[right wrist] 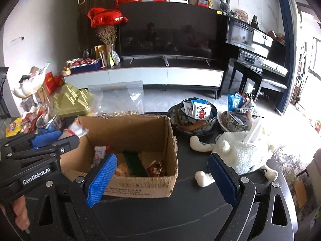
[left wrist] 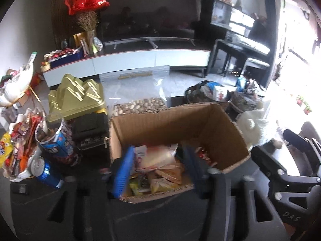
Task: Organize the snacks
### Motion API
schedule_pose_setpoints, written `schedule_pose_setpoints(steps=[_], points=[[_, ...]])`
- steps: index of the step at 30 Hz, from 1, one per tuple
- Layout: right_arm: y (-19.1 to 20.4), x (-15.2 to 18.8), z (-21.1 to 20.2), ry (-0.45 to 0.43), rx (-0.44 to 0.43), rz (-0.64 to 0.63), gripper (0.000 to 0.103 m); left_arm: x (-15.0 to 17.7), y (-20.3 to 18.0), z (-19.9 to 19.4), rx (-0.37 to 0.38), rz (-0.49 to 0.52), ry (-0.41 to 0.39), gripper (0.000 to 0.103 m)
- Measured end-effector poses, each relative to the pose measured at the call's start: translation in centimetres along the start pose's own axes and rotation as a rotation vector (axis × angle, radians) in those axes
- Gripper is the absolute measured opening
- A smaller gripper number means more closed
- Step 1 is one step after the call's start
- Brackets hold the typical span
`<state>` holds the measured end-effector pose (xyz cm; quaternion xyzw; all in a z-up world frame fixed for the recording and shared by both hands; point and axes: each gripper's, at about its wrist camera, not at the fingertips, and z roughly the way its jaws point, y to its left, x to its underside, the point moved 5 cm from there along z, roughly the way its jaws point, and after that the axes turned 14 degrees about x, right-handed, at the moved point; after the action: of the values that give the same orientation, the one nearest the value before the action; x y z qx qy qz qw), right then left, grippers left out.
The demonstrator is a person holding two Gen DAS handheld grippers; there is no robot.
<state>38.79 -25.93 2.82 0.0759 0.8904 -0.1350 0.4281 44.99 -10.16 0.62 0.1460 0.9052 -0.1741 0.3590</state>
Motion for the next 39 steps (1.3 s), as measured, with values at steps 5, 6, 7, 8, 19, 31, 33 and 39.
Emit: schedule_pose_setpoints(steps=[5,6,7,8,19,31,33,39], points=[[-0.2,0.1,0.6,0.019,-0.005,0.002,0.093,0.8,0.5,-1.4,-0.074,0.005,-0.017,0.071],[-0.2,0.2,0.6,0.021,-0.007,-0.001,0.093,0.9,0.6,-1.8,-0.082,0.001,-0.020,0.072],[-0.1,0.3,0.5,0.024,-0.010,-0.005,0.093,1.1,0.7,-2.2,-0.089,-0.002,-0.026,0.075],[-0.1,0.4,0.4,0.025,-0.011,-0.008,0.093,1.3,0.7,-2.6,-0.097,-0.003,-0.031,0.076],[-0.3,2.5,-3.3,-0.004,-0.043,-0.002,0.093,4.7,-0.4,-9.2,-0.179,0.022,-0.151,0.087],[-2.2,6.4,-9.9,-0.107,-0.048,0.057,0.098,9.7,-2.7,-14.8,-0.216,0.045,-0.254,0.096],[-2.4,6.9,-10.8,-0.121,-0.047,0.059,0.099,10.5,-3.1,-15.6,-0.217,0.051,-0.267,0.097],[-2.8,8.8,-14.2,-0.185,-0.039,0.056,0.102,12.9,-3.7,-17.7,-0.207,0.047,-0.279,0.102]])
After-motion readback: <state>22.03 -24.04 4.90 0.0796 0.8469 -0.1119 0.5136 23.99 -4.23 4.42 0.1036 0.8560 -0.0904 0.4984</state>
